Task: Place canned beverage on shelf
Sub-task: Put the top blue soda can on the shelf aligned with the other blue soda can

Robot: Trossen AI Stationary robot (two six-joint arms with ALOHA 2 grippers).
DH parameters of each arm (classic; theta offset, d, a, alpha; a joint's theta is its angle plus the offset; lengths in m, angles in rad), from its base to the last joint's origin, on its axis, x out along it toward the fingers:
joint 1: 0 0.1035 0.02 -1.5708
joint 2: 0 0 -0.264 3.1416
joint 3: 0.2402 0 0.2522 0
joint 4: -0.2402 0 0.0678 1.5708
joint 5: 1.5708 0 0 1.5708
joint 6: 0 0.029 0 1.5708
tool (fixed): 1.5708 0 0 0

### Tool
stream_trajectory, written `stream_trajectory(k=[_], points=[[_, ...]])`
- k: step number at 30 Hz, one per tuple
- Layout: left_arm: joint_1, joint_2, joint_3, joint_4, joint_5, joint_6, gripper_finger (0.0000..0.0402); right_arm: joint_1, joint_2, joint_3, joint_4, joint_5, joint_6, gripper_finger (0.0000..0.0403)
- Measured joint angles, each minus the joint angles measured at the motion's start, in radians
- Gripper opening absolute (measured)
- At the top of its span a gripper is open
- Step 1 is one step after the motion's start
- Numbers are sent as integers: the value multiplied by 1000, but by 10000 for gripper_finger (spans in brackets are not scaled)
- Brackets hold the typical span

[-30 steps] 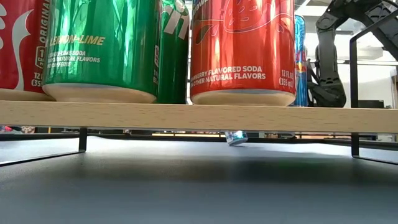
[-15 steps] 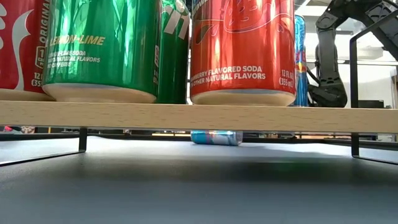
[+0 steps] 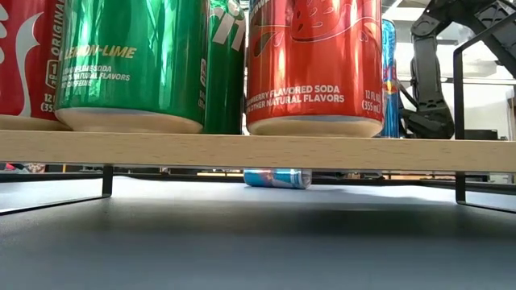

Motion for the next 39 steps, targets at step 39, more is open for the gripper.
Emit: stream_trajectory(k=[39], points=[[-54,271,185,-80,-238,-624,295,152,-1,2,-156,6,-87,292]])
